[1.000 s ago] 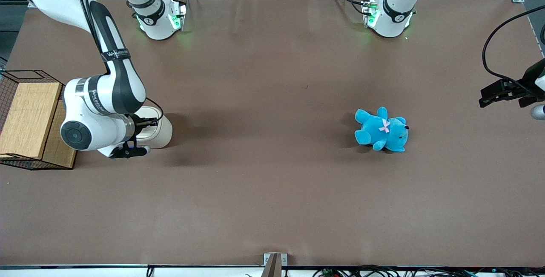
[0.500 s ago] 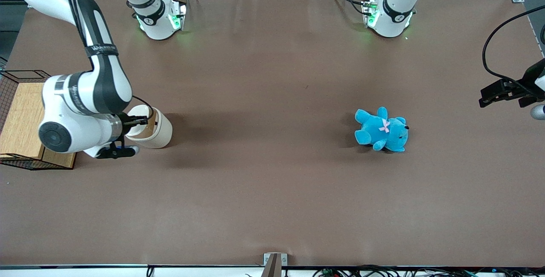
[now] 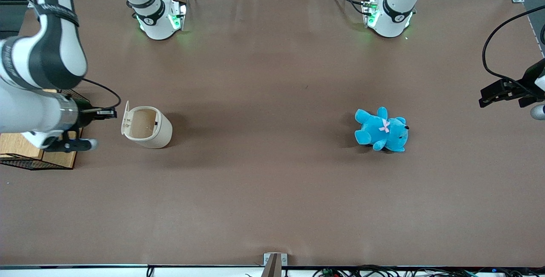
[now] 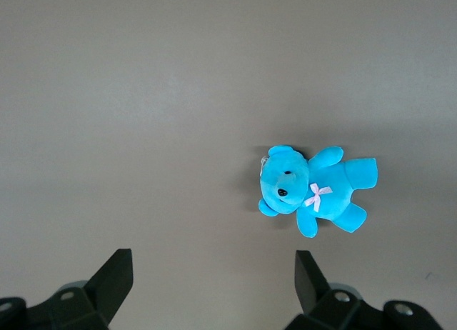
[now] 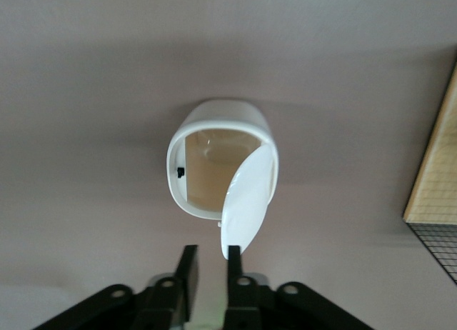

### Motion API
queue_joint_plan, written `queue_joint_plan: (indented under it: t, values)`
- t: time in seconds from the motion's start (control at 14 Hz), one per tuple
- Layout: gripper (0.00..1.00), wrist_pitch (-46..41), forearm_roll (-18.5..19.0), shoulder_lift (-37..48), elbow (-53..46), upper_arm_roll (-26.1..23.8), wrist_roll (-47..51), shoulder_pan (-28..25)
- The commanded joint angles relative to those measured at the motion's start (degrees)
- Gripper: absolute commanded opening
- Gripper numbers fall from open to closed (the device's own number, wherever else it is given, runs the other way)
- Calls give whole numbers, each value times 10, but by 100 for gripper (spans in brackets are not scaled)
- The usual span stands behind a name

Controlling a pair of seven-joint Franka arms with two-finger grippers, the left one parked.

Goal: Open trash can with right arm
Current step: 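Lift the right gripper up and away from the opened lid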

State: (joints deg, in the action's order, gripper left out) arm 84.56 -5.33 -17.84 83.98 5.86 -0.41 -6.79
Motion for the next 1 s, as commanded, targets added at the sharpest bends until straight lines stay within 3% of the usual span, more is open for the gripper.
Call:
queue_joint_plan:
  t: [0.0, 0.07, 0.64, 0.93]
  values:
    - [74, -5, 8, 21, -28, -6, -3, 11]
    - [100, 2, 10, 32, -32, -4, -2, 12]
    - [100, 16, 34, 135, -61, -8, 1, 14]
    - [100, 25, 34, 186, 22, -9, 1, 13]
